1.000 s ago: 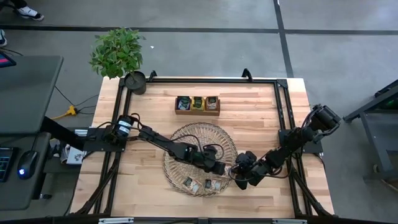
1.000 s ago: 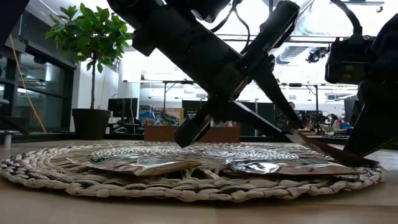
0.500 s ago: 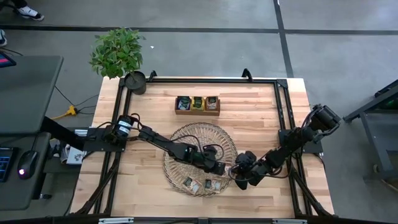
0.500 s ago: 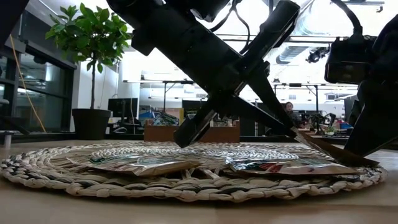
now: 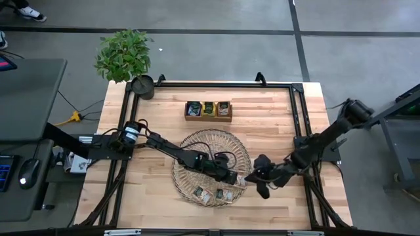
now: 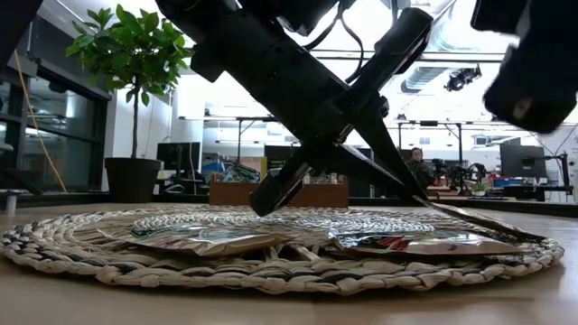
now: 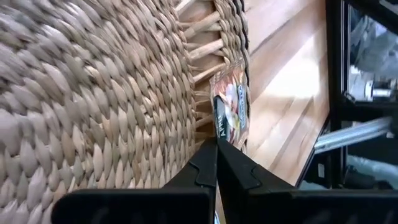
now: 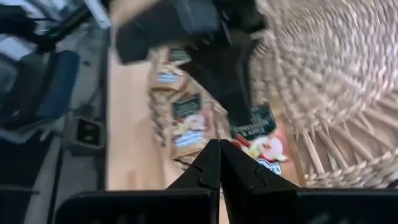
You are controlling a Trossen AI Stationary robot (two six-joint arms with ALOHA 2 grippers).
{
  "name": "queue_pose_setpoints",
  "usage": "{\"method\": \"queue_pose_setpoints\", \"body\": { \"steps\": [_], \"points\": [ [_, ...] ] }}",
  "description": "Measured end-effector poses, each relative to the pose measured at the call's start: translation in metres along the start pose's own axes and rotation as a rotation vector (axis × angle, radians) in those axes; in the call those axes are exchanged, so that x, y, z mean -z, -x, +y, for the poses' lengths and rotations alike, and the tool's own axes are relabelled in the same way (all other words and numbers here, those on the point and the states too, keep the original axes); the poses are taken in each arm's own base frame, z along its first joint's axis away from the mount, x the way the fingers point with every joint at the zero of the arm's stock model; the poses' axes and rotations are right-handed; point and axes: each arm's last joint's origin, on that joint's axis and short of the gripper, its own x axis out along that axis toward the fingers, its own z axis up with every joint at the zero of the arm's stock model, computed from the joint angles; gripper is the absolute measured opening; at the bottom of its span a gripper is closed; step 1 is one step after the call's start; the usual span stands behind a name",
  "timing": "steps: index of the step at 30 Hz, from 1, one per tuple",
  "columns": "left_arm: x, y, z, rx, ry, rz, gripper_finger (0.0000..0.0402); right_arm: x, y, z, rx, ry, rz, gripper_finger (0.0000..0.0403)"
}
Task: Pick & Place Tea
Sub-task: Put the brown tea bag in the right section of the wooden organizer
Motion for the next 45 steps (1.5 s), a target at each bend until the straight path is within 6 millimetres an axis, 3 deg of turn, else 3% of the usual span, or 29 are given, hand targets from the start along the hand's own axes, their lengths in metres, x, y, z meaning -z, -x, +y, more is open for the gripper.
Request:
{"method": "queue_pose_setpoints", "body": {
  "steps": [5,11,15,21,26,33,45],
  "points": [
    [-0.015,0.008,-0.006,0.031,-0.107,0.028,0.0,-0.014,0.032,0.006,-0.106,0.062,-0.006,0.0],
    [-0.046,0.028,-0.033,0.053,-0.243,0.065,0.0,-0.019,0.064,0.005,-0.19,0.122,0.036,0.0],
    [-0.071,0.043,-0.052,-0.034,-0.356,0.116,0.0,-0.016,0.079,0.002,-0.213,0.149,0.099,0.0],
    [-0.111,0.093,-0.09,-0.173,-0.558,0.176,0.0,-0.009,0.09,-0.001,-0.212,0.176,0.162,0.0],
    [-0.147,0.132,-0.105,-0.265,-0.682,0.126,0.0,-0.005,0.091,-0.003,-0.193,0.212,0.192,0.0],
    [-0.196,0.183,-0.107,-0.344,-0.776,0.089,0.0,-0.004,0.091,-0.004,-0.188,0.295,0.185,0.0],
    [-0.252,0.21,-0.072,-0.39,-1.0,0.163,0.0,-0.008,0.09,-0.007,-0.088,0.243,0.069,0.0]
  ]
}}
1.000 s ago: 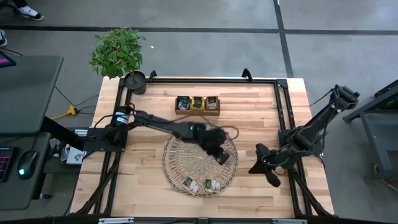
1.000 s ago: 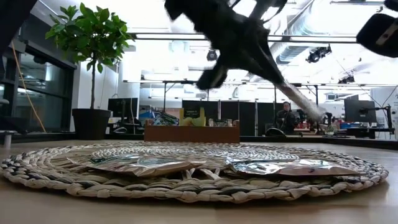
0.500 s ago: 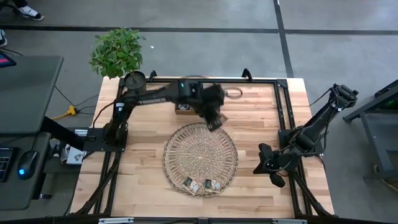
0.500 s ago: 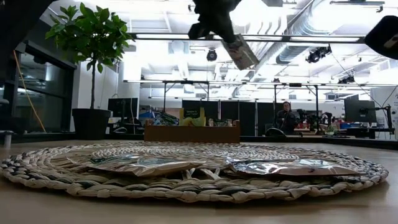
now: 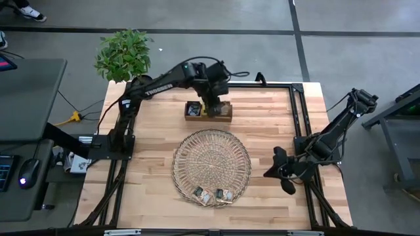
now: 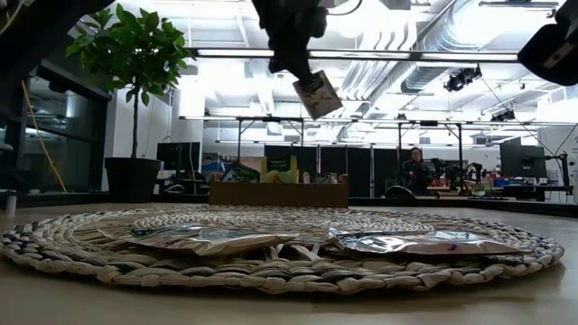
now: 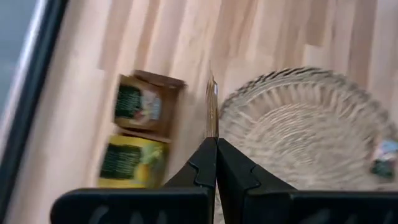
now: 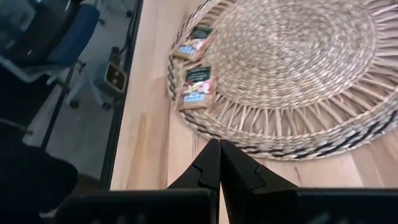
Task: Pick & Place Tea
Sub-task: Put the brown tea bag in the right section of the wooden organizer
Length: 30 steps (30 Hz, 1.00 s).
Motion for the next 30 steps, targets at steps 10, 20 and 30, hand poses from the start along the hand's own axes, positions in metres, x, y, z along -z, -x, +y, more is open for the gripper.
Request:
{"method": "queue_pose_setpoints", "body": {
  "steps": [10,20,30],
  "points": [
    [0.001,-0.027,0.042,-0.029,-0.164,0.049,0.0,-0.001,0.0,-0.003,0.08,-0.084,-0.071,0.0],
    [0.0,-0.066,0.06,-0.036,-0.273,0.081,0.0,-0.004,-0.001,-0.007,0.138,-0.145,-0.118,0.0],
    [0.005,-0.094,0.062,-0.026,-0.318,0.162,0.0,-0.008,-0.004,-0.013,0.161,-0.184,-0.118,0.0]
  ]
}}
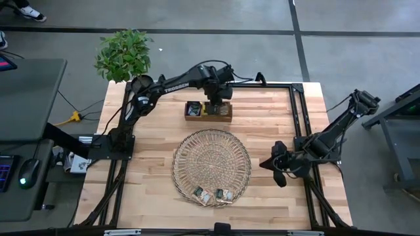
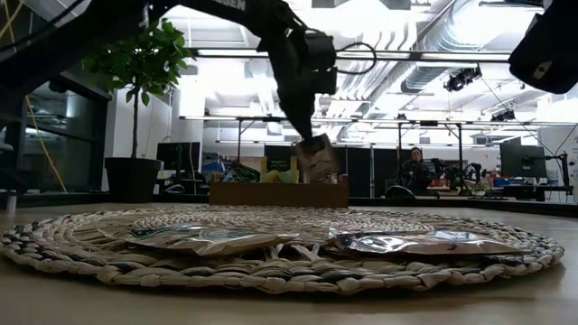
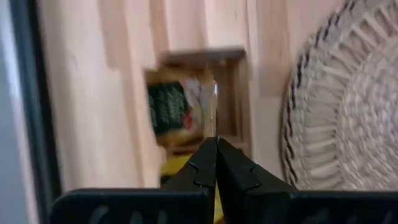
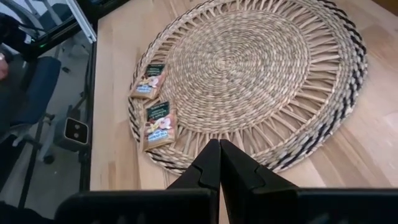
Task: Pick & Place Tea
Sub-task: Put the brown tea bag in the right section of the wooden organizer
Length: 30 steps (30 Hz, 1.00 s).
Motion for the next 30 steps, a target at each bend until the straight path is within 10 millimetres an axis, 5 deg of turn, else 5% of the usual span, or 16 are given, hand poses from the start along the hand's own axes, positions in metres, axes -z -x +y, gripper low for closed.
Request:
{"method": "queue_pose_setpoints", "body": {
  "steps": [23,30],
  "points": [
    [0.0006,-0.0057,0.0027,-0.051,0.009,0.035,0.0003,-0.0013,-0.0017,-0.0017,-0.009,-0.008,0.031,0.0],
    [0.0003,-0.0057,0.0028,-0.05,0.013,0.03,0.0066,-0.001,-0.0017,-0.0015,-0.016,-0.007,0.041,0.0]
  ]
}}
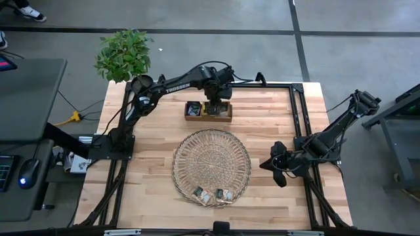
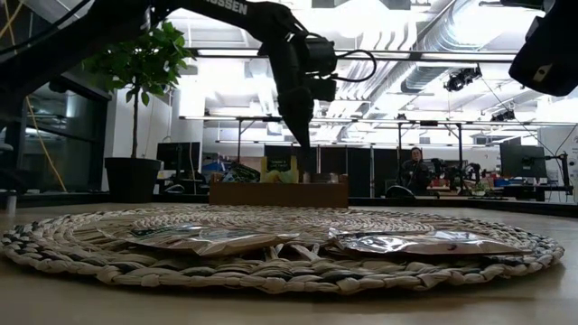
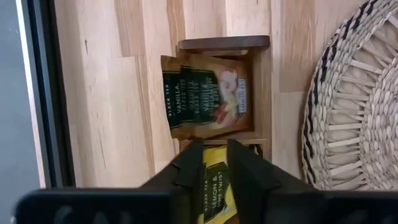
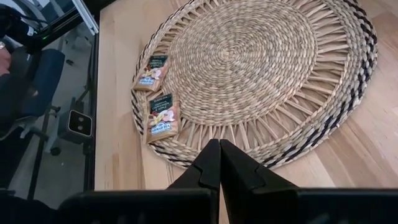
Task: Pick & Place Tea
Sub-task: Put the brown tea bag in the right section of the wooden organizer
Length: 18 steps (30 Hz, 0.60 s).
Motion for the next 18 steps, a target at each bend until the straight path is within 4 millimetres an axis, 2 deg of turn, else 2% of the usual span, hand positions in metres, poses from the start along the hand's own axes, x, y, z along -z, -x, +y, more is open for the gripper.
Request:
{"method": "queue_pose_setpoints", "body": {
  "steps": [6,10,14,18],
  "points": [
    [-0.002,0.0,-0.004,-0.015,0.04,0.008,0.0125,0.0,0.0,0.0,0.001,0.001,0.002,0.0],
    [-0.006,-0.001,-0.011,-0.025,0.085,0.012,0.0131,0.0,0.0,0.0,-0.004,0.006,0.01,0.0],
    [-0.01,0.0,-0.023,-0.022,0.115,0.021,0.0099,0.001,0.0,-0.001,0.006,0.013,0.02,0.0],
    [-0.015,0.014,-0.043,-0.009,0.119,0.021,0.0026,0.002,0.0,-0.002,0.012,0.017,0.026,0.0]
  ]
}}
